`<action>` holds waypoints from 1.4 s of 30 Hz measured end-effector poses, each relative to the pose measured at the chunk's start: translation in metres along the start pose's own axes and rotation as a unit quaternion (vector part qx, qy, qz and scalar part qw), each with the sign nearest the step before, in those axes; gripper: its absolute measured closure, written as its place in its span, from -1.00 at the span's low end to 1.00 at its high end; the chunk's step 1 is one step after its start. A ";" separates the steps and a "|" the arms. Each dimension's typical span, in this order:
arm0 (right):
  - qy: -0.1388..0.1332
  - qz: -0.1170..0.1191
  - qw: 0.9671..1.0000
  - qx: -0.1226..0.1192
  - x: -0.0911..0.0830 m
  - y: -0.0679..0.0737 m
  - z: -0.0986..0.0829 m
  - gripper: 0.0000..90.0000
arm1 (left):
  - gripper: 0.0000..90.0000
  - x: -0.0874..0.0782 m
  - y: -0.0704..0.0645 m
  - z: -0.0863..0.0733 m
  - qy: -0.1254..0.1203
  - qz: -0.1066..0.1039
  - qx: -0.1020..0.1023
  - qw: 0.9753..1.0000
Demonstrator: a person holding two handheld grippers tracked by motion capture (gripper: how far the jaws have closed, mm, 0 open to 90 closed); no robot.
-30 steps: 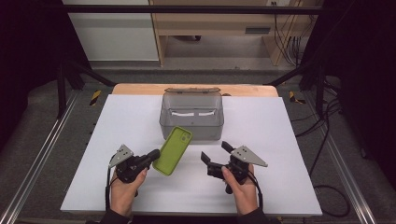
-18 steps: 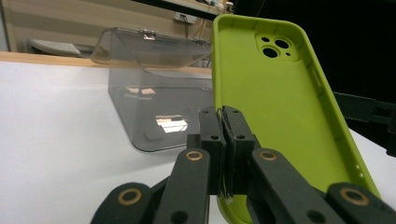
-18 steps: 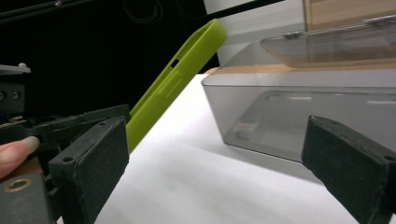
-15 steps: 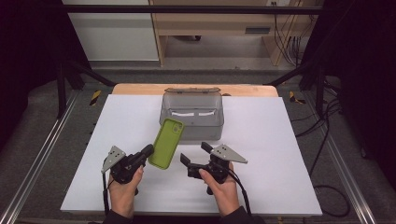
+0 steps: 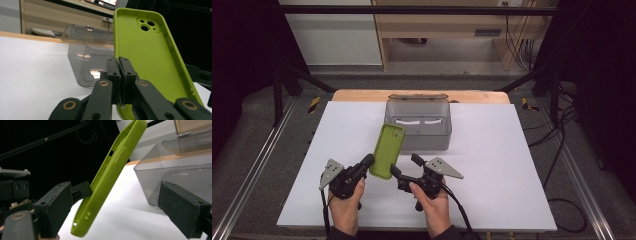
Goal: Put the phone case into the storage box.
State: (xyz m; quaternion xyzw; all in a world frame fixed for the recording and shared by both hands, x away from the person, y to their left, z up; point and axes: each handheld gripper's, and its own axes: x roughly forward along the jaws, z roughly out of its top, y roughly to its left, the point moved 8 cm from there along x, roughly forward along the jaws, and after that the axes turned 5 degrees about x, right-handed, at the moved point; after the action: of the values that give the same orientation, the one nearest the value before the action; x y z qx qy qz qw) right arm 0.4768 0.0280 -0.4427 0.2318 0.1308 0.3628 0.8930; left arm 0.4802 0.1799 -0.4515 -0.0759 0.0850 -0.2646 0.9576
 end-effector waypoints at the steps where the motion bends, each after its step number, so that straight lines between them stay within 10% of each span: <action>1: -0.002 0.003 1.000 0.008 0.001 0.001 0.000 -0.70 | 0.96 -0.001 0.000 0.000 -0.002 0.002 0.001 1.000; 42: -0.035 0.043 0.995 0.079 0.024 0.008 0.006 0.38 | 0.96 -0.001 -0.006 0.002 -0.014 0.002 0.009 1.000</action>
State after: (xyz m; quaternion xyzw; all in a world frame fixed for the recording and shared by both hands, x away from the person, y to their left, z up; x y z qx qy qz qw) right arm 0.4911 0.0478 -0.4353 0.3195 0.1176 0.3811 0.8595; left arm 0.4764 0.1755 -0.4486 -0.0712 0.0694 -0.2620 0.9599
